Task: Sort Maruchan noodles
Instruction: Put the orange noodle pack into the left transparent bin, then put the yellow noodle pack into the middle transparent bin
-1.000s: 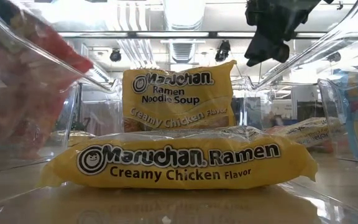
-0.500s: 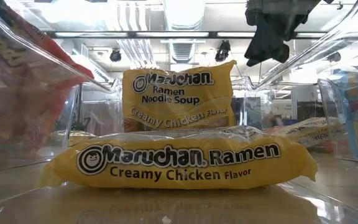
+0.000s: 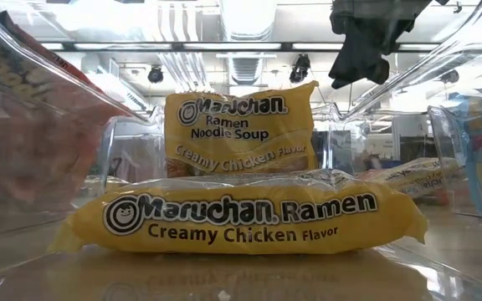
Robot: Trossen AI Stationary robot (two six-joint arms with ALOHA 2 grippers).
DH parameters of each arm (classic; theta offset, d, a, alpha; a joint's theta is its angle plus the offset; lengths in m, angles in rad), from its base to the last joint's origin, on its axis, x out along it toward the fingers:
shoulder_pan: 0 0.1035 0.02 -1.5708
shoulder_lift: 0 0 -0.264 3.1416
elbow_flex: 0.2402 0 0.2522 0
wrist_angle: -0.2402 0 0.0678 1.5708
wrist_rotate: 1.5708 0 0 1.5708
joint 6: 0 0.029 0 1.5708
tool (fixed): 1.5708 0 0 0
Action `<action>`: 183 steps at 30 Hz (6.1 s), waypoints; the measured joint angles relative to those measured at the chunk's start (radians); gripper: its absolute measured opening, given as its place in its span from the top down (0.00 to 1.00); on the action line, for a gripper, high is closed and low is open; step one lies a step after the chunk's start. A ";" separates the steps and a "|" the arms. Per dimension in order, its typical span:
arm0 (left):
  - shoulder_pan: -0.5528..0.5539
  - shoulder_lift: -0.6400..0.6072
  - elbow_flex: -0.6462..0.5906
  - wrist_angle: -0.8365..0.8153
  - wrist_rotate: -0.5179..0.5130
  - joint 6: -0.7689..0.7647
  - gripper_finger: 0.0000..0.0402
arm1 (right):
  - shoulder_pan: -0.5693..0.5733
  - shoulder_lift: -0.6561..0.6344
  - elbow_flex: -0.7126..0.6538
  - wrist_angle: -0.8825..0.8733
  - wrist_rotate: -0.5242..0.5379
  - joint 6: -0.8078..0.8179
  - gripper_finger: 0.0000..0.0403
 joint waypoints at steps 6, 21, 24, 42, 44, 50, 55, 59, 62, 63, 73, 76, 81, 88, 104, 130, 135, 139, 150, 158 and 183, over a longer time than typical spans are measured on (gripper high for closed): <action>-0.003 0.000 -0.017 0.025 0.003 -0.004 0.72 | 0.000 0.000 0.000 0.000 0.000 0.000 0.68; -0.003 0.000 -0.073 0.025 0.056 -0.085 0.57 | 0.000 0.000 0.000 0.001 0.000 0.000 0.68; -0.003 -0.001 -0.077 0.025 0.079 -0.086 0.57 | 0.000 0.000 0.000 0.001 0.000 0.000 0.68; -0.003 -0.004 0.018 -0.290 0.099 -0.203 0.50 | 0.000 0.000 0.000 0.001 0.000 0.000 0.68; -0.003 -0.005 0.046 -0.341 0.074 -0.223 0.49 | 0.000 0.000 0.000 0.001 0.000 0.000 0.68; 0.017 -0.007 0.114 -0.511 -0.016 -0.427 0.48 | 0.000 0.001 0.000 0.002 0.000 0.000 0.68; 0.098 -0.027 0.123 -0.584 -0.023 -0.538 0.46 | 0.000 0.001 0.000 0.002 0.000 0.000 0.68; 0.206 -0.061 0.117 -0.589 -0.020 -0.496 0.45 | 0.000 0.001 0.000 0.003 0.000 0.000 0.68; 0.310 -0.089 0.115 -0.578 0.012 -0.372 0.45 | 0.000 0.001 0.000 0.003 0.000 0.000 0.68; 0.351 -0.098 0.115 -0.565 0.028 -0.313 0.45 | 0.000 0.001 0.000 0.003 0.000 0.000 0.68; 0.847 -0.159 0.024 -0.263 0.267 0.324 0.45 | 0.000 0.001 0.000 0.003 0.000 0.000 0.68; 1.000 -0.150 -0.006 -0.176 0.316 0.452 0.45 | 0.000 0.001 0.000 0.003 0.000 0.000 0.68; 1.251 -0.095 -0.016 -0.113 0.346 0.567 0.45 | 0.000 0.001 0.000 0.003 0.000 0.000 0.68; 1.561 0.024 -0.017 0.038 0.556 0.742 0.45 | 0.000 0.001 0.000 0.003 0.000 0.000 0.68; 1.713 0.240 -0.017 0.174 0.467 0.706 0.45 | 0.000 0.001 0.000 0.003 0.000 0.000 0.68; 1.826 0.342 -0.015 0.256 0.618 0.848 0.45 | 0.000 0.001 0.000 0.003 0.000 0.000 0.68; 1.804 0.343 -0.015 0.322 0.741 0.842 0.45 | 0.000 0.001 0.000 0.003 0.000 0.000 0.68; 1.757 0.344 -0.017 0.352 0.787 0.825 0.45 | 0.000 0.001 0.000 0.003 0.000 0.000 0.68; 1.650 0.345 -0.018 0.501 0.951 0.773 0.45 | 0.000 0.001 0.000 0.003 0.000 0.000 0.68; 1.676 0.256 -0.018 0.408 0.757 0.846 0.45 | 0.000 0.001 0.000 0.003 0.000 0.000 0.68; 1.736 0.373 -0.019 0.307 0.898 0.856 0.45 | 0.000 0.001 0.000 0.003 0.000 0.000 0.68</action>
